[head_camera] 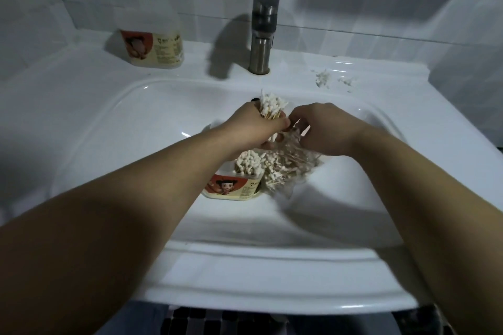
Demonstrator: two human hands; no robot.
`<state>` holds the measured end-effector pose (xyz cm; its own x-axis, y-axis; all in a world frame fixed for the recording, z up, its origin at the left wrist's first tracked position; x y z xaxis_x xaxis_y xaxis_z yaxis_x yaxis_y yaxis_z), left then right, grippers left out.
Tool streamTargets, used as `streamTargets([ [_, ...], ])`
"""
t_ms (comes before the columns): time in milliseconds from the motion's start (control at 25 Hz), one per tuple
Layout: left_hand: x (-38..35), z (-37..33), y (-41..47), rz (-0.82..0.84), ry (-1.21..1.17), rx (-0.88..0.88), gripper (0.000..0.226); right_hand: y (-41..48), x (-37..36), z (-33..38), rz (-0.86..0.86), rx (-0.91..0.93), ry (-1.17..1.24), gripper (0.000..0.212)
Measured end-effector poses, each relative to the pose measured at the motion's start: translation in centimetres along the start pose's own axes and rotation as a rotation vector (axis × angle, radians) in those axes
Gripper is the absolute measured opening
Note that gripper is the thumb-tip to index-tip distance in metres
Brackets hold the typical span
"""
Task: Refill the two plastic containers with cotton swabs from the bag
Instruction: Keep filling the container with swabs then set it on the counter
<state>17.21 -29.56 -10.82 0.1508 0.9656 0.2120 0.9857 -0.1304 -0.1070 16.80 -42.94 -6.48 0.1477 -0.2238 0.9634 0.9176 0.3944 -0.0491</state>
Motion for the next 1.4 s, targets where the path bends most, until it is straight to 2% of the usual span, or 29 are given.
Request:
streamTargets([
  [320, 0.3, 0.3, 0.4, -0.046, 0.136, -0.010, 0.031, 0.3, 1.4, -1.3, -0.120, -0.048, 0.035, 0.023],
  [440, 0.2, 0.6, 0.4, -0.036, 0.145, 0.002, 0.022, 0.3, 1.2, -1.6, -0.103, -0.053, 0.042, 0.018],
  [560, 0.2, 0.4, 0.2, -0.027, 0.142, 0.005, 0.019, 0.1, 1.4, -1.5, -0.143, -0.047, 0.158, 0.012],
  [800, 0.6, 0.1, -0.2, -0.048, 0.134, 0.042, 0.011, 0.1, 2.1, -2.5, -0.211, -0.074, 0.273, 0.011],
  [920, 0.4, 0.3, -0.5, -0.025, 0.164, 0.057, 0.003, 0.1, 2.9, -3.5, -0.296, -0.114, 0.385, 0.012],
  [1160, 0.3, 0.2, -0.6, -0.006, 0.177, 0.050, 0.005, 0.1, 3.3, -4.8, -0.429, -0.199, 0.640, 0.010],
  [1400, 0.1, 0.2, -0.6, 0.001, 0.178, 0.047, 0.004, 0.1, 3.6, -5.3, -0.469, -0.221, 0.668, 0.008],
])
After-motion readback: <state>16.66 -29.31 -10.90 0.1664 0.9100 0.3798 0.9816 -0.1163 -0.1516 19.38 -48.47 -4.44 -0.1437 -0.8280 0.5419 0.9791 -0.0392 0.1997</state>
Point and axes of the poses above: each hand's wrist, its own y-axis towards the middle knuckle, its own x-axis out of the back of the hand, z = x × y, the point moved 8 cm from there along y, towards the middle knuckle
